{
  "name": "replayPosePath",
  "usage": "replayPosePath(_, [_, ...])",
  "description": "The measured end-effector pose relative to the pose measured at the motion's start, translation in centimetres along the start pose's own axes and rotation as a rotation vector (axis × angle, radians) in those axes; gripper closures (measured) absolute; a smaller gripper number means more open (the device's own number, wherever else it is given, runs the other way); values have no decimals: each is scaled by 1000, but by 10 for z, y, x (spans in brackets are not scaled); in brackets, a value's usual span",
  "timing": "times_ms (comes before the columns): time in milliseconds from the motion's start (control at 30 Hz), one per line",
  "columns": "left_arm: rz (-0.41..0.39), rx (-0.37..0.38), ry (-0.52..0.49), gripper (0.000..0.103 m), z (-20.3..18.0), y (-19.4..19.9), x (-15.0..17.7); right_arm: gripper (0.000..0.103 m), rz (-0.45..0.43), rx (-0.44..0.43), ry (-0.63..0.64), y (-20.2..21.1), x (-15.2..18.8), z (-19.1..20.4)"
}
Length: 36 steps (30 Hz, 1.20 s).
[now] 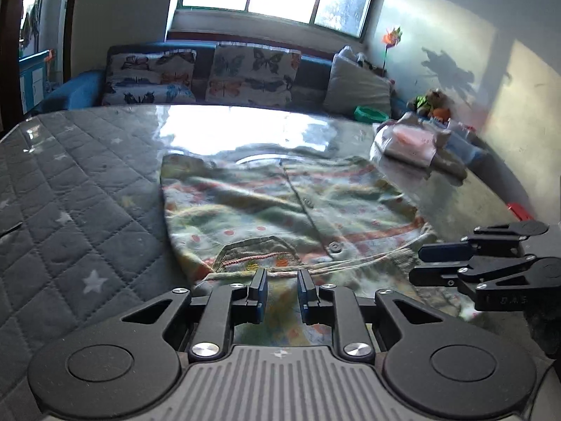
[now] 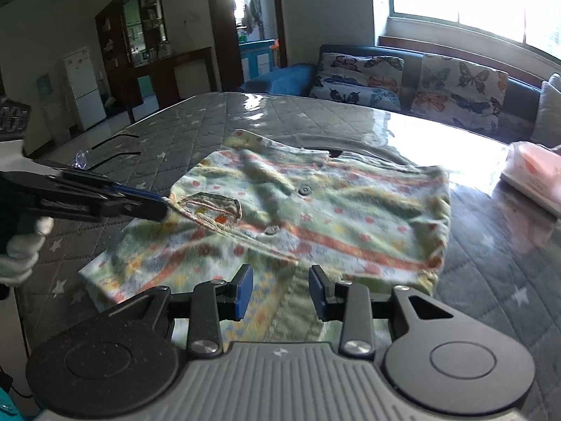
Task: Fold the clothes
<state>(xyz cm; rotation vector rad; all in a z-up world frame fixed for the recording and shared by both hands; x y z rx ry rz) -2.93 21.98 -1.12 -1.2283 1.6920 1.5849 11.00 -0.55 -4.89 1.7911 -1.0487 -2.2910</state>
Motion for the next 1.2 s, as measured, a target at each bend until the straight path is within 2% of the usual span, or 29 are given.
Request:
replayPosePath(67, [16,-24,-10,82,5,-9,5,69,7,-3,6,-6,-1,-1])
replayPosePath(233, [18,-25,23,83,16,-7,9,70,23,-10,21,-21,-2,-2])
replayPosePath(467, [-15,44,-79,83,-14,26,13,69,40,-79,116,4,5,19])
replayPosePath(533, [5,59,-111,81,-20,27,22,69,44,-99,144,12,7,25])
replayPosePath(600, [43,43,-120,81,-20,25,33,69,55,-89,163,14,15,28])
replayPosePath(667, [46,34,-126,80,-19,28,37,69,49,-80,177,18,17,29])
replayPosePath(733, [32,39,-122,72,-22,35,33,69,27,-81,174,27,14,31])
replayPosePath(833, [14,52,-126,70,-31,47,28,69,39,-80,182,27,19,33])
replayPosePath(933, [29,92,-111,66,-46,57,28,68,43,-70,176,28,23,32])
replayPosePath(1000, [41,112,-108,60,-55,63,29,65,31,-67,193,37,22,33])
replayPosePath(1100, [65,101,-105,51,-66,71,34,58,16,-60,230,52,22,35])
replayPosePath(1200, [111,94,-65,50,-69,72,39,53,22,-44,274,64,27,35])
Point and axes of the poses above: each gripper's, at about its wrist camera, not at the fingertips, and y roughly against the way its jaws point, z to its left, x to its underside, the point moved 3 cm from there along -y, roughly the way its jaws point, and after that the axes turned 11 degrees about -z, right-handed, at the moved point
